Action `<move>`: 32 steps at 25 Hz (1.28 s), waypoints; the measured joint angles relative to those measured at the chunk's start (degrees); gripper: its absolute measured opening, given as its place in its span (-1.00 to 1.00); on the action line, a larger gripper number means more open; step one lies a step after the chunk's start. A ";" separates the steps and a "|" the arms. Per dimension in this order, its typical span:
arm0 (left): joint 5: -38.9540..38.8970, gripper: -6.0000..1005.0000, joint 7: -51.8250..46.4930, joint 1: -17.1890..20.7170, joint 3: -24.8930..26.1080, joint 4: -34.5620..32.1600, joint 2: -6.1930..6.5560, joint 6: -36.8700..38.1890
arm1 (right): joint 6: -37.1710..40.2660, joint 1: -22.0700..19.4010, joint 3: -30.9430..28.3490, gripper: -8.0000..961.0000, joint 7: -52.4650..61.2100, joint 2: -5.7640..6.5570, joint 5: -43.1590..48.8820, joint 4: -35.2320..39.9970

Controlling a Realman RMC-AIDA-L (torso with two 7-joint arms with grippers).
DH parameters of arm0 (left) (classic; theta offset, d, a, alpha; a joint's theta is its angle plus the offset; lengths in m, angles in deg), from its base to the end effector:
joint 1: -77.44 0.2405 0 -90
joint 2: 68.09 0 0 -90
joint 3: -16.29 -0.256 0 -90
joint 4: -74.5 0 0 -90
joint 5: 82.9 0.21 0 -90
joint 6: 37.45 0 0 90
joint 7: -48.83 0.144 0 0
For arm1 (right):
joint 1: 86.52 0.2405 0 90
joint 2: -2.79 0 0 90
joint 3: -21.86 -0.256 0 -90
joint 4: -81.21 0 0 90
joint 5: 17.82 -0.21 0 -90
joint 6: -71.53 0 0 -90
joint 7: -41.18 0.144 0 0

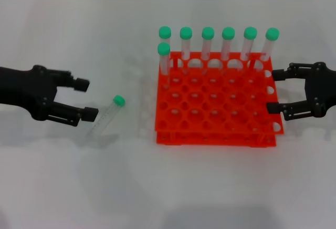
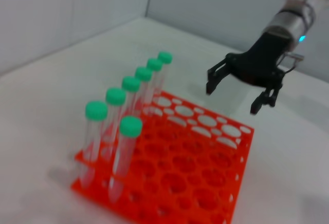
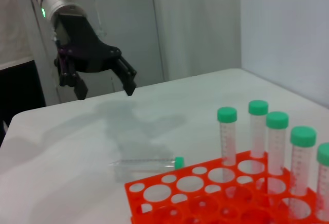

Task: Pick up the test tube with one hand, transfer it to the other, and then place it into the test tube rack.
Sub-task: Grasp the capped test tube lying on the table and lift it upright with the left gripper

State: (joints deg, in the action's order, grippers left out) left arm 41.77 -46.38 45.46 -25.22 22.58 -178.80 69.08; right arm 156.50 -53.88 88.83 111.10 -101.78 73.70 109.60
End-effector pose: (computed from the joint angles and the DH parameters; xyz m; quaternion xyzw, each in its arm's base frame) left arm -0.2566 0.3266 0.0801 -0.9688 -0.2167 -0.1118 0.0447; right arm 0.2691 0.3510 0.0375 -0.9691 0.1102 0.1880 0.1158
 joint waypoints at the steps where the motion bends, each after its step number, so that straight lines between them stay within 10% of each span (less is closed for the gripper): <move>1: 1.06 0.70 -2.62 0.03 -0.04 -2.11 -0.40 0.66 | 0.05 -0.08 -0.22 0.81 -0.11 -0.04 0.03 0.12; 12: 20.19 0.70 -31.51 -5.85 -7.45 -10.15 -1.57 1.15 | -1.68 -0.08 -0.82 0.81 -0.53 -0.51 0.24 0.52; 24: 34.17 0.69 -45.64 -10.47 -15.47 -9.35 -6.89 -6.54 | -2.61 -0.27 -0.64 0.81 -0.79 -1.28 0.24 1.40; 32: 35.99 0.69 -52.83 -10.36 -24.20 -8.31 -8.16 -10.22 | -3.42 -0.46 -0.57 0.81 -1.28 -1.56 0.23 1.40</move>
State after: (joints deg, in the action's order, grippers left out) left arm 77.76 -99.21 35.10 -49.42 14.26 -186.96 58.85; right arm 153.08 -54.34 88.26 109.83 -103.34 73.94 111.00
